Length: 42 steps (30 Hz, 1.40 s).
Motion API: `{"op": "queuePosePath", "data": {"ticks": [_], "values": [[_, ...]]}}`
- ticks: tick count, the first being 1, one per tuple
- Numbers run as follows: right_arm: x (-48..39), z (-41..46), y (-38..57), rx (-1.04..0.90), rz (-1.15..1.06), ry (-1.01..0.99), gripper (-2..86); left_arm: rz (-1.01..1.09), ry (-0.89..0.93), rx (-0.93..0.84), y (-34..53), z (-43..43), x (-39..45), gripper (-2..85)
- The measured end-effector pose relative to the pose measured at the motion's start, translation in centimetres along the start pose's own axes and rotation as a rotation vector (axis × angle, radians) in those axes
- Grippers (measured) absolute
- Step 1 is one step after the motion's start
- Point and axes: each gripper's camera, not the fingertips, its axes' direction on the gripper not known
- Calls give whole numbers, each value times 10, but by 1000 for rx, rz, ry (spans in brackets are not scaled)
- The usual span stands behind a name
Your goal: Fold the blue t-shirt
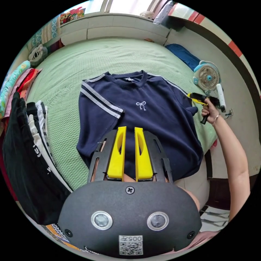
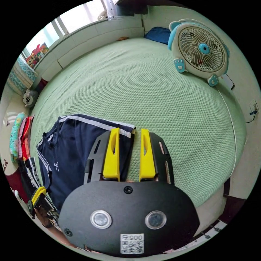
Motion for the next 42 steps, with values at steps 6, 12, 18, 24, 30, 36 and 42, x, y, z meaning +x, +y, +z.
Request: {"op": "queuePosePath", "data": {"ticks": [6,12,18,24,30,36,42], "values": [[17,-22,13,129,43,-66,-7,5,-48,14,1,-11,8,64],[-32,-90,17,199,-191,-24,-9,82,-86,2,12,-11,37,64],[-121,-122,72,184,-445,-150,14,132,-115,-14,35,-13,54,64],[-150,-133,115,151,-546,-215,51,137,-99,11,63,-32,52,64],[-111,-120,132,83,-456,-83,44,254,-192,4,103,-42,55,65],[-95,-96,160,54,-409,-13,45,168,-103,53,130,-68,44,62],[-99,-56,197,-73,-484,141,48,136,-138,36,158,-72,44,63]]}}
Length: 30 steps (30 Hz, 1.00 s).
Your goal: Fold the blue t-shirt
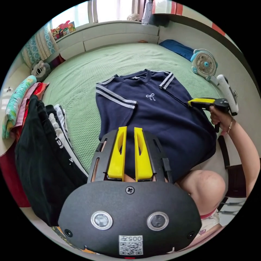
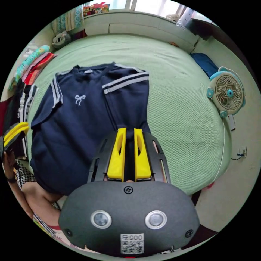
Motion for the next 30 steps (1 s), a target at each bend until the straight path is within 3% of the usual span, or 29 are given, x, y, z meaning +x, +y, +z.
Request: {"op": "queuePosePath", "data": {"ticks": [8,13,17,30], "values": [[13,-34,67,33,-6,50,58,-27,38,-11,55,-8,-2,69],[39,-53,136,72,12,-24,75,-52,-8,-36,108,-13,-9,81],[59,-46,197,71,53,-83,85,-49,57,-50,171,-22,5,114],[88,-43,301,107,104,-213,89,-109,-88,-83,262,-34,48,132]]}}
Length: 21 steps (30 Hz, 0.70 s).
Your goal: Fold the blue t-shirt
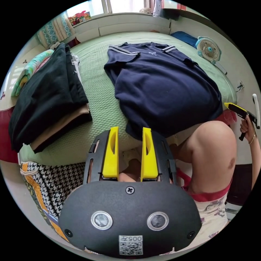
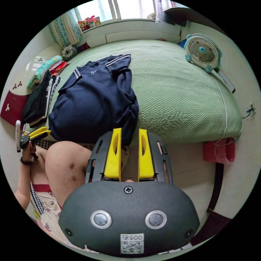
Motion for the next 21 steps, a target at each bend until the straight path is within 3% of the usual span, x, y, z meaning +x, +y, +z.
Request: {"op": "queuePosePath", "data": {"ticks": [10,15,21], "values": [[16,26,25,-75,89,-13,91,-61,-5,-129,19,15,5,133],[26,28,36,-89,127,12,15,-43,-61,-169,23,8,10,118],[32,3,56,-24,92,-15,-8,-43,31,-131,44,-27,-3,18]]}}
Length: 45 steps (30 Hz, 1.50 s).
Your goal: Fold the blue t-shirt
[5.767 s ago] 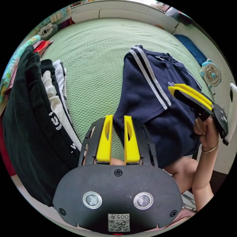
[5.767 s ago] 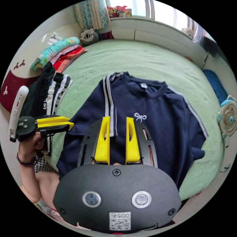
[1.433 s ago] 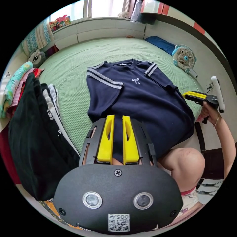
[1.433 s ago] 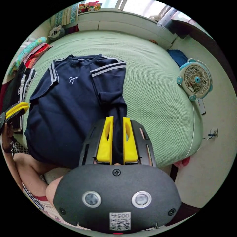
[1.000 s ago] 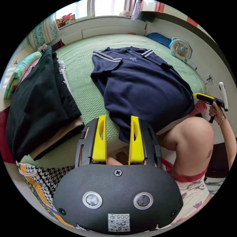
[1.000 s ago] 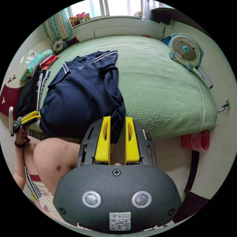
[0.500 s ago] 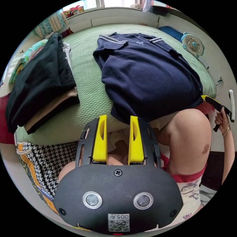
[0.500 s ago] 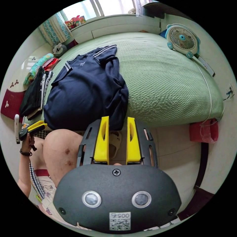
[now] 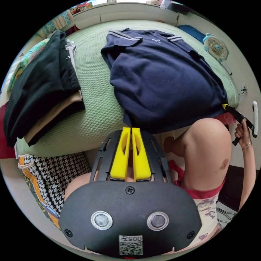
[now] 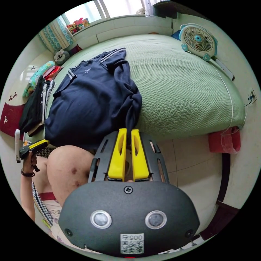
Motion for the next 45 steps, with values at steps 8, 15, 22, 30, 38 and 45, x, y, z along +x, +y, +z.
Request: {"op": "queuePosePath", "data": {"ticks": [8,15,22,30,38,45], "values": [[19,-65,19,86,-62,-107,-9,46,3,210,44,-102,-13,2],[33,-121,24,175,-48,-205,-10,32,21,300,66,-166,-26,3],[37,-148,29,195,-59,-257,-10,45,10,343,78,-209,-34,5],[57,-112,45,95,-25,-171,-10,46,-38,126,67,-148,-28,33],[74,-84,53,29,14,-155,-10,-14,119,66,82,-101,-41,79],[73,-87,55,24,-1,-135,-10,-26,189,90,72,-93,-36,134]]}}
